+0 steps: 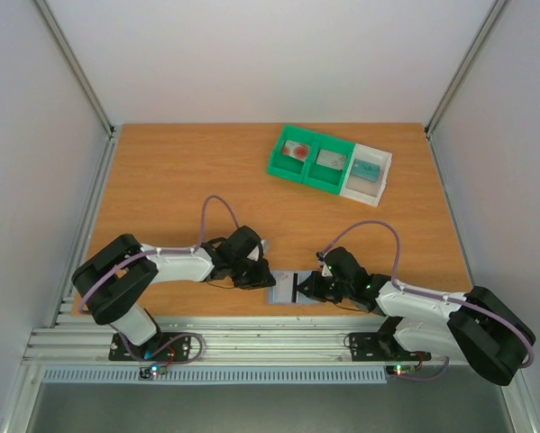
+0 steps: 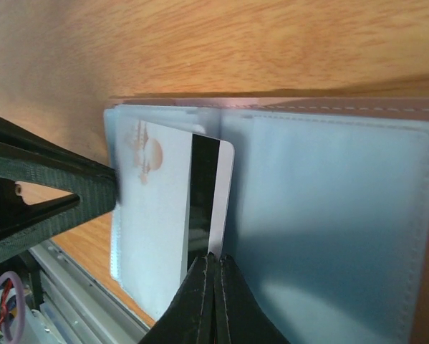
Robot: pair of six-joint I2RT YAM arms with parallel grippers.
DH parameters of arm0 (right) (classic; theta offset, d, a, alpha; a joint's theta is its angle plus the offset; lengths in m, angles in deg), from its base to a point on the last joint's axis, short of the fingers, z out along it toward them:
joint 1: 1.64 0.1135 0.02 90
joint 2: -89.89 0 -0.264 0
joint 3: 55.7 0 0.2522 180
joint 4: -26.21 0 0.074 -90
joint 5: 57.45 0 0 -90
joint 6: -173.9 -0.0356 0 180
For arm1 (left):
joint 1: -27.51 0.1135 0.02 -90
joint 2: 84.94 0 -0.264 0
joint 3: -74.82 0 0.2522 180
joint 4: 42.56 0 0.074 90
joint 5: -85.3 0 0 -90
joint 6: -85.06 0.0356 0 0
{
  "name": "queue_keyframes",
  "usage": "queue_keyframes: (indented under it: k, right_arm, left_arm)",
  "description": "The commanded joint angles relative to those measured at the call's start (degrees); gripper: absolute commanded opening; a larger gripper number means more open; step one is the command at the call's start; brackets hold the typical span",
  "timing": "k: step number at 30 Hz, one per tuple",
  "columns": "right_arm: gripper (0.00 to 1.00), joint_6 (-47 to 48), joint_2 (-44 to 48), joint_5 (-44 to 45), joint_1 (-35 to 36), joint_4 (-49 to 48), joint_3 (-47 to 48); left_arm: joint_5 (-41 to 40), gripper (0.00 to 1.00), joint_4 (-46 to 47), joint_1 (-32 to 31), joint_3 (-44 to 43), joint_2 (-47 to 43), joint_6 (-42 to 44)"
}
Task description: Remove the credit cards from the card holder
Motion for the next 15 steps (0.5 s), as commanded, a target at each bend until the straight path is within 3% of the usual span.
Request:
queue_keyframes:
  k: [1, 6, 15]
  right_arm:
    - [0.01, 1.62, -0.93, 0.95, -0.53, 2.88, 1.23]
    - [0.01, 1.71, 0.54, 1.5, -0.74, 3.84, 1.56]
    - [0.01, 3.33, 11.26, 4.76, -0.78, 20.7, 5.8]
  left_arm:
    - [-7.23, 0.13, -8.58, -0.08, 0.53, 1.78, 2.62]
    - [-7.91, 0.13, -9.59, -0.07, 0.83, 0.82, 2.95]
    - [-7.14, 0.13, -9.45, -0.17, 0.12, -0.12, 2.59]
